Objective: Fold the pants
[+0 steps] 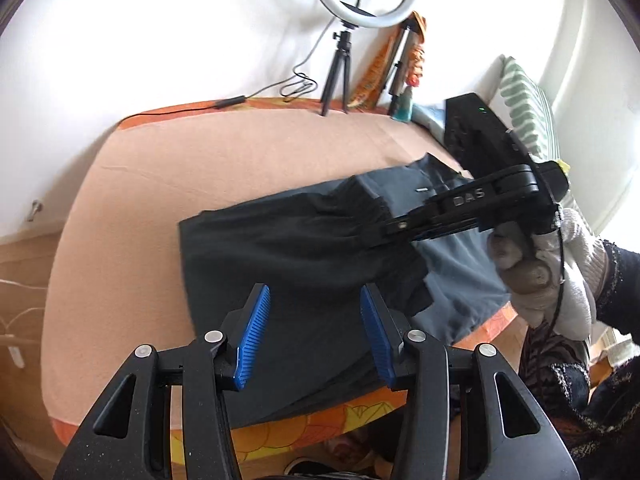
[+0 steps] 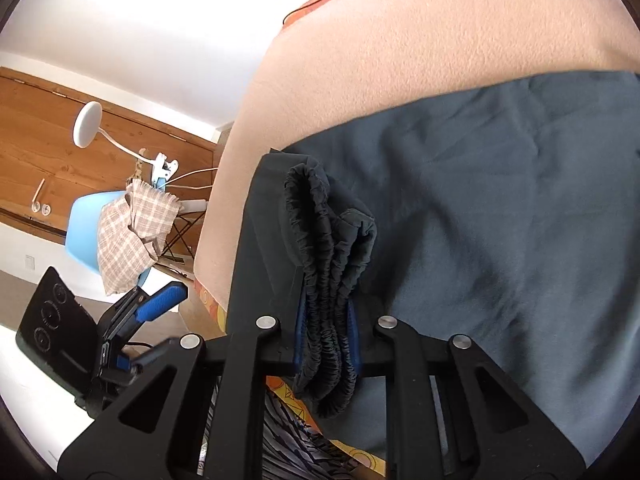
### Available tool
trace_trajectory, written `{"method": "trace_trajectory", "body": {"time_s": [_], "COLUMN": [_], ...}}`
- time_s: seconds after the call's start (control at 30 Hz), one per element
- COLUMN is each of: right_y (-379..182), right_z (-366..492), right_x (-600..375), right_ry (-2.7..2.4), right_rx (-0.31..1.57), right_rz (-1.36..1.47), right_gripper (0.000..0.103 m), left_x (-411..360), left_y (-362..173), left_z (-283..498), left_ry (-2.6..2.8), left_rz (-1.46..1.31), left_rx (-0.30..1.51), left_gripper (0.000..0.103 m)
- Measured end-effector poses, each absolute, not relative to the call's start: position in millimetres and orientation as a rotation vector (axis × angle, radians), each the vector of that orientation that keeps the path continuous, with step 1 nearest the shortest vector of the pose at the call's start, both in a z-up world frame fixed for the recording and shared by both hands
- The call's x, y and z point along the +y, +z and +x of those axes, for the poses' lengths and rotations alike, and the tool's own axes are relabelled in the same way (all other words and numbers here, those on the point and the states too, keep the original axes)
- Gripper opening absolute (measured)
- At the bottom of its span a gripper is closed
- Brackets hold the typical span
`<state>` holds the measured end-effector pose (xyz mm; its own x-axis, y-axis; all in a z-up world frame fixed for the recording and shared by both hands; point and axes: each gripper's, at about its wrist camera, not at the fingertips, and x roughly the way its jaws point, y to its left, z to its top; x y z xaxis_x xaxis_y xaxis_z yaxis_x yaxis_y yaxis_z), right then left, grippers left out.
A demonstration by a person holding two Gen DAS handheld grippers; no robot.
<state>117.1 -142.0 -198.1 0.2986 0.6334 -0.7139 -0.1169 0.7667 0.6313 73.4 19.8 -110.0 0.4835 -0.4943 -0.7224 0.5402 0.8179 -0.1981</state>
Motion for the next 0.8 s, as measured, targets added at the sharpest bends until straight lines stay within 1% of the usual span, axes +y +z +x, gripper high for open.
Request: {"method": "trace_trajectory", "body": {"time_s": [0.13, 0.27, 0.5, 0.8], "right_y": [-171, -155, -153, -156], "right_z": [108, 93, 66, 32], "right_x": [-169, -207, -289, -374], "right_ry": [0.527, 0.488, 0.389, 0.285], "right_rx": [1.133, 1.113, 1.101, 1.074], "right_rz": [0.505, 0.486, 0.537, 0.570], "right_gripper": [0.018, 0.018, 0.018, 0.018], "left_x": [28, 14, -44, -79], "left_y": [-108, -112, -124, -136], "left_z": [77, 72, 78, 75], "left_ry": [-0.615, -0.650, -0.742, -0.775], "left_rz": [0.025, 0.036, 0.077, 0.057], "left_rx": [0.838, 0.837, 0.871, 0.911], "left_gripper": [0.046, 0.045, 0.046, 0.046]}}
